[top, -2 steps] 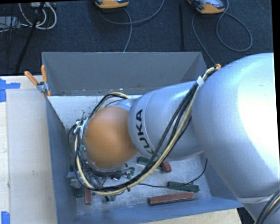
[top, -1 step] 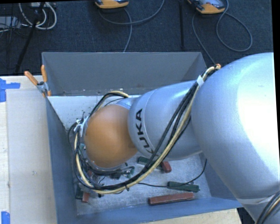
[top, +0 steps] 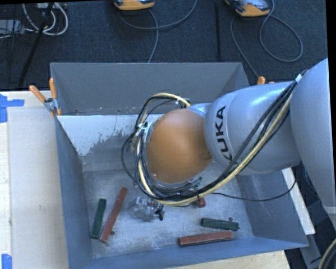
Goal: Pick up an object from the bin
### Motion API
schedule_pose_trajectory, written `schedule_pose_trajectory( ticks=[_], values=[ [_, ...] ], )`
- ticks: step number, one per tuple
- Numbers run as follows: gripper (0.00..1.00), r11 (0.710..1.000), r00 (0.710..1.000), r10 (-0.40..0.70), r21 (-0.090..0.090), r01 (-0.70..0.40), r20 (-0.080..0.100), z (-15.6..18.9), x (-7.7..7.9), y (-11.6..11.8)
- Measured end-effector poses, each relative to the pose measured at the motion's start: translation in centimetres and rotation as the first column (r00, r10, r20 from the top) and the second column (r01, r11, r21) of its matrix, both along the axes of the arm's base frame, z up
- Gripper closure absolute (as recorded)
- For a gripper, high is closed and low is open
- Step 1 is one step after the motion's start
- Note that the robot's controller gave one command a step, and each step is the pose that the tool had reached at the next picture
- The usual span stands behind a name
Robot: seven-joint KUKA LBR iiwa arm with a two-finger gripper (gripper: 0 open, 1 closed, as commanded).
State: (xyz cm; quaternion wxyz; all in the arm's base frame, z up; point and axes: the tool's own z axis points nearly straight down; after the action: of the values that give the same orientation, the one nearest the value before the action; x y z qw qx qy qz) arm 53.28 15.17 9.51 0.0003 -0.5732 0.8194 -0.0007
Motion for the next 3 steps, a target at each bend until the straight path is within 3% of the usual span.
schedule_pose_trajectory(
  ticks=[1,2,3],
  values=[
    [0.00,1.000,1.000,0.000,0.003,0.000,-0.002,0.0,-0.1,0.3],
    [0.00,0.999,0.999,-0.051,-0.002,0.051,0.003,6.8,-0.7,-9.7],
    [0.00,0.981,0.981,0.195,0.000,-0.195,-0.003,7.6,-2.8,-23.2]
  ],
)
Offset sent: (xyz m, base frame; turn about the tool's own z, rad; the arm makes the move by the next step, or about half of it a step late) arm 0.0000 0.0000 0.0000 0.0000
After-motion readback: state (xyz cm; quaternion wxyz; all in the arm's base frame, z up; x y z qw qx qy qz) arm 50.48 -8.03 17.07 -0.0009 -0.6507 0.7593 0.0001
